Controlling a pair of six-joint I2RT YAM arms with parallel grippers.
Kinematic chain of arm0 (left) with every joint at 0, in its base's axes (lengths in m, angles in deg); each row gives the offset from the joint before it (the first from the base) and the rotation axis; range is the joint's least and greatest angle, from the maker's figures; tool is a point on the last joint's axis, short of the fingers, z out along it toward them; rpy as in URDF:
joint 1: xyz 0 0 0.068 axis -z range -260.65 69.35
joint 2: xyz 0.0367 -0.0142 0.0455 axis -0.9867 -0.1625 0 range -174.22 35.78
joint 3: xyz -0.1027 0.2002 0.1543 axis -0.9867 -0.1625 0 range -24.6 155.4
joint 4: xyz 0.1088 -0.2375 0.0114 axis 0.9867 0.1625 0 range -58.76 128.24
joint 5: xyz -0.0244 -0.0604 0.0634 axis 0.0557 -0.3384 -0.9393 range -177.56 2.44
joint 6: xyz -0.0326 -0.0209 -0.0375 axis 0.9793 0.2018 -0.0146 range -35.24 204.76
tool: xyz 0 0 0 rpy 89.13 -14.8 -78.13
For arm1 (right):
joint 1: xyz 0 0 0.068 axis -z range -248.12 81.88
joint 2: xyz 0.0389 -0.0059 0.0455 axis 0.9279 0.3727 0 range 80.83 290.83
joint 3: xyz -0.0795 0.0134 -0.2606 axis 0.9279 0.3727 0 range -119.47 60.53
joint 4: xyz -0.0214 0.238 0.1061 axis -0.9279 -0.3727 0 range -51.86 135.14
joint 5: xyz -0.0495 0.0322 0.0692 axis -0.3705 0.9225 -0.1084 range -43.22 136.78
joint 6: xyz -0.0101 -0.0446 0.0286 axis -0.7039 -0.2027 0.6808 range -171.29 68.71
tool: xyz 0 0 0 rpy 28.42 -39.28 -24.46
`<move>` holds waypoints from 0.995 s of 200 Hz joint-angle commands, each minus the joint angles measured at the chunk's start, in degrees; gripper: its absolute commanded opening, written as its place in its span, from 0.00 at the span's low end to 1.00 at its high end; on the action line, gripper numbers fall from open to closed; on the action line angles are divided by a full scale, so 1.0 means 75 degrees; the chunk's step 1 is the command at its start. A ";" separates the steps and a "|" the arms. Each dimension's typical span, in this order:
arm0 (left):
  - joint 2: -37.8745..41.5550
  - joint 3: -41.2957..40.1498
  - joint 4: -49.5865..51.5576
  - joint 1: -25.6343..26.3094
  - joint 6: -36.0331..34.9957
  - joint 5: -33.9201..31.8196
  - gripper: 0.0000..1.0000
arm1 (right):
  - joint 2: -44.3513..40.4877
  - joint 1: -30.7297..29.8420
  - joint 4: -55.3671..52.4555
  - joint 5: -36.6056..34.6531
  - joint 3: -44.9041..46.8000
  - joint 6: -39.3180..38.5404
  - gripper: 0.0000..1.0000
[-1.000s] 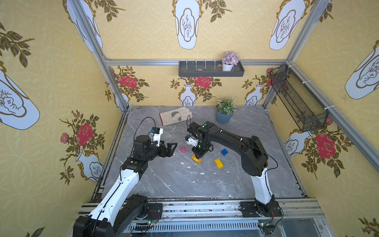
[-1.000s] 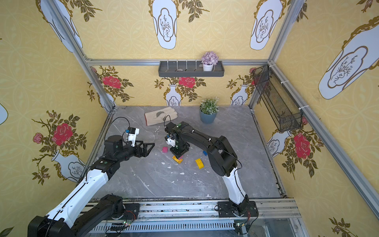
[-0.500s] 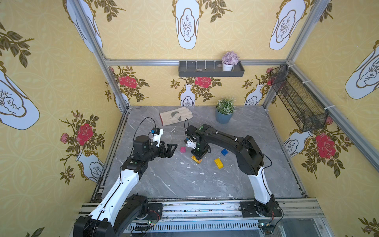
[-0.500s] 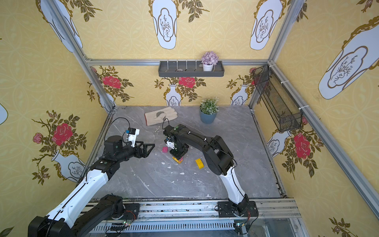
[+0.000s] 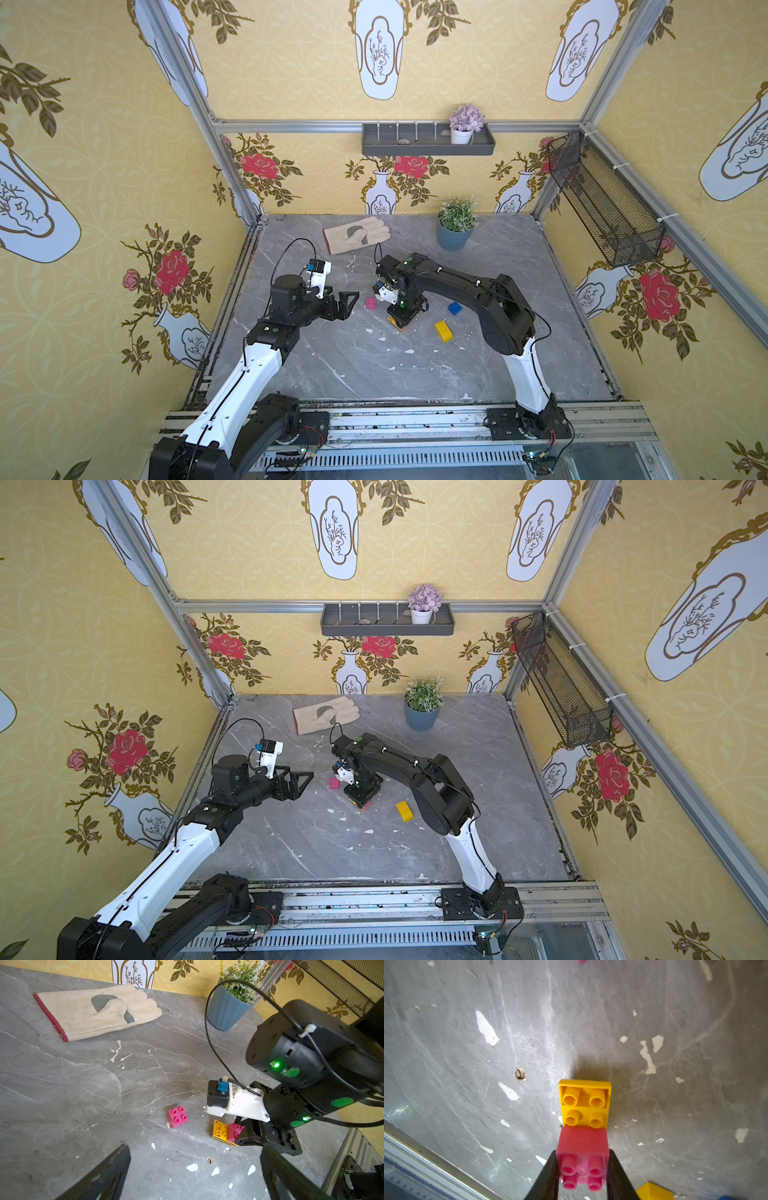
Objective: Assemble the letter s with lego
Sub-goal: Assemble the lego brick with the lego brick.
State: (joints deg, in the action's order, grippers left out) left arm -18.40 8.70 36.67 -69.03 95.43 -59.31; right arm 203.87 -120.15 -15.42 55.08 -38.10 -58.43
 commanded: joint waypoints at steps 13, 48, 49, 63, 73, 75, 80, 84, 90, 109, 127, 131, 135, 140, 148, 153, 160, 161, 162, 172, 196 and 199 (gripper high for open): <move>0.0004 -0.0037 -0.0056 -0.0014 -0.0110 -0.0028 1.00 | -0.0025 0.0023 0.0023 0.0041 0.0166 0.0055 0.30; -0.0008 -0.0045 -0.0056 -0.0015 -0.0111 -0.0005 1.00 | 0.0087 0.0044 0.0070 -0.0035 0.0161 0.0174 0.30; -0.0008 -0.0045 -0.0056 -0.0014 -0.0111 -0.0005 1.00 | 0.0091 0.0045 0.0070 -0.0032 0.0158 0.0176 0.30; -0.0007 -0.0045 -0.0053 -0.0014 -0.0107 -0.0008 1.00 | 0.0128 0.0058 0.0115 -0.0059 0.0212 0.0244 0.30; -0.0007 -0.0031 -0.0044 -0.0014 -0.0122 -0.0005 1.00 | 0.0148 0.0065 0.0152 -0.0104 0.0235 0.0294 0.30; -0.0007 -0.0027 -0.0039 -0.0014 -0.0123 -0.0008 1.00 | 0.0152 0.0075 0.0162 -0.0115 0.0241 0.0317 0.30; -0.0017 -0.0031 -0.0044 -0.0014 -0.0123 -0.0006 1.00 | 0.0162 0.0085 0.0174 -0.0130 0.0248 0.0344 0.30; -0.0021 -0.0028 -0.0044 -0.0014 -0.0123 -0.0008 1.00 | 0.0161 0.0093 0.0186 -0.0150 0.0268 0.0362 0.29; -0.0020 -0.0034 -0.0044 -0.0014 -0.0120 -0.0005 1.00 | 0.0164 0.0105 0.0208 -0.0193 0.0291 0.0399 0.28; -0.0019 -0.0026 -0.0044 -0.0016 -0.0134 0.0003 1.00 | 0.0141 0.0139 0.0289 -0.0246 0.0336 0.0495 0.26; -0.0019 -0.0029 -0.0044 -0.0014 -0.0135 0.0007 1.00 | 0.0129 0.0126 0.0351 -0.0250 0.0384 0.0560 0.26; -0.0034 -0.0025 -0.0050 -0.0014 -0.0135 0.0007 1.00 | 0.0126 0.0122 0.0363 -0.0251 0.0396 0.0558 0.26; -0.0033 -0.0028 -0.0056 -0.0014 -0.0135 0.0007 1.00 | 0.0120 0.0128 0.0360 -0.0251 0.0389 0.0559 0.26; -0.0032 -0.0032 -0.0056 -0.0014 -0.0135 0.0018 1.00 | 0.0139 0.0123 0.0373 -0.0262 0.0393 0.0569 0.26; -0.0034 -0.0024 -0.0056 -0.0014 -0.0133 0.0013 1.00 | 0.0164 0.0129 0.0363 -0.0292 0.0390 0.0576 0.26; -0.0037 -0.0032 -0.0056 -0.0004 -0.0129 0.0015 1.00 | 0.0182 0.0118 0.0352 -0.0313 0.0389 0.0571 0.25; -0.0031 -0.0032 -0.0052 -0.0014 -0.0133 0.0018 1.00 | 0.0198 0.0118 0.0357 -0.0319 0.0383 0.0570 0.25; -0.0031 -0.0033 -0.0054 -0.0014 -0.0134 0.0013 1.00 | 0.0199 0.0111 0.0359 -0.0312 0.0379 0.0575 0.25; -0.0031 -0.0033 -0.0049 -0.0014 -0.0134 0.0015 1.00 | 0.0199 0.0120 0.0361 -0.0310 0.0378 0.0570 0.25; -0.0028 -0.0024 -0.0053 -0.0014 -0.0133 0.0016 1.00 | 0.0217 0.0117 0.0385 -0.0321 0.0369 0.0582 0.25; -0.0032 -0.0022 -0.0044 -0.0015 -0.0136 0.0015 1.00 | 0.0281 0.0118 0.0466 -0.0333 0.0365 0.0603 0.24; -0.0034 -0.0022 -0.0044 -0.0014 -0.0145 0.0018 1.00 | 0.0282 0.0117 0.0477 -0.0341 0.0368 0.0605 0.23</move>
State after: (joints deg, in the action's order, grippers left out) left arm -18.51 8.70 36.69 -69.03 95.22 -59.29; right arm 204.20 -119.34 -13.73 55.69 -36.15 -54.34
